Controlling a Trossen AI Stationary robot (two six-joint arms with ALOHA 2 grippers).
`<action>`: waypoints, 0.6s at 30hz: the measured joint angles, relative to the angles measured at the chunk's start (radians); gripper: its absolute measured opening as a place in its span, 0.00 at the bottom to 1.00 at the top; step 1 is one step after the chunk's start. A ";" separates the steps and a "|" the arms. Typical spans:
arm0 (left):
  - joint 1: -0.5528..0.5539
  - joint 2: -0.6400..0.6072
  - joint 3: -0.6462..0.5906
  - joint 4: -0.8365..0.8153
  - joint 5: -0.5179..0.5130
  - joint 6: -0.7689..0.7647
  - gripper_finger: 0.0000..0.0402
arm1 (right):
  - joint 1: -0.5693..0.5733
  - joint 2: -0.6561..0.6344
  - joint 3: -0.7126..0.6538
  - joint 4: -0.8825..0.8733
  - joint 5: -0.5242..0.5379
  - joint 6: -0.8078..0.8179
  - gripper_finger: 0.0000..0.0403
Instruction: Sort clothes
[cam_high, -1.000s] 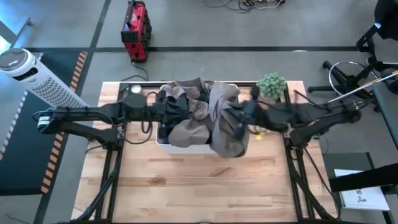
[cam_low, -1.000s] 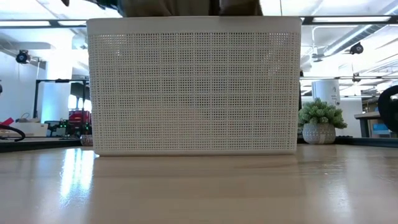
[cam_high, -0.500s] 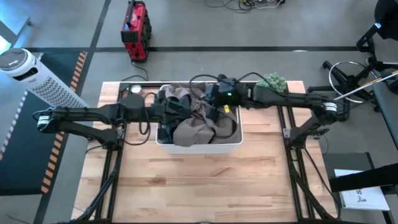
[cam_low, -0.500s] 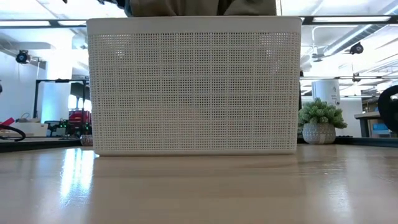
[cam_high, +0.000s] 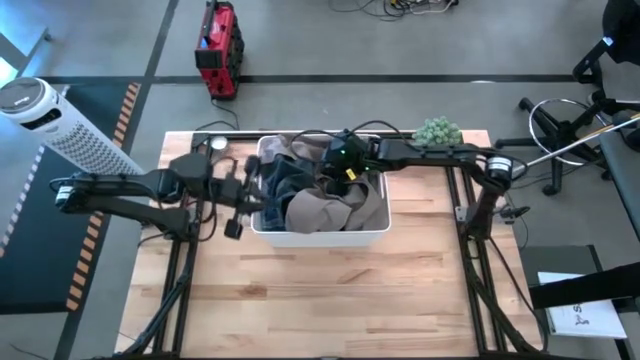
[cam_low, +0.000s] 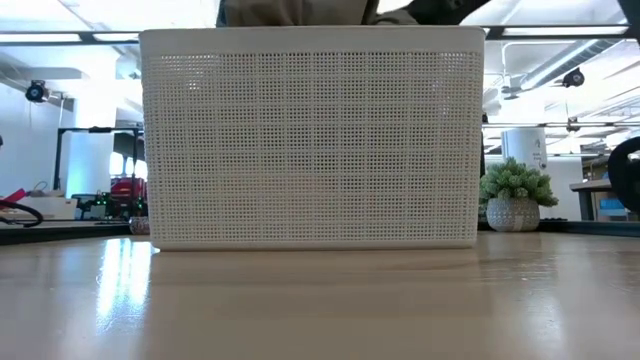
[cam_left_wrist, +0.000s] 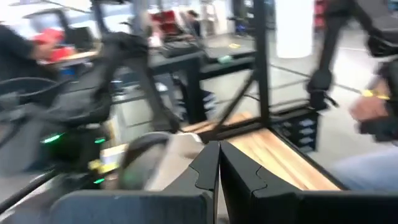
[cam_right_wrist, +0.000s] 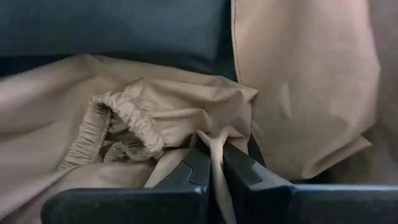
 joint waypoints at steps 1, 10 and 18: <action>-0.015 0.010 0.000 -0.002 0.009 0.008 0.00 | -0.005 0.009 0.000 0.002 -0.002 -0.001 0.00; -0.123 0.222 0.000 -0.014 -0.302 0.038 0.00 | -0.010 0.023 -0.001 0.003 -0.016 0.020 0.00; -0.086 0.340 0.000 0.042 -0.568 -0.032 0.00 | 0.007 -0.040 -0.004 -0.028 -0.046 0.063 0.00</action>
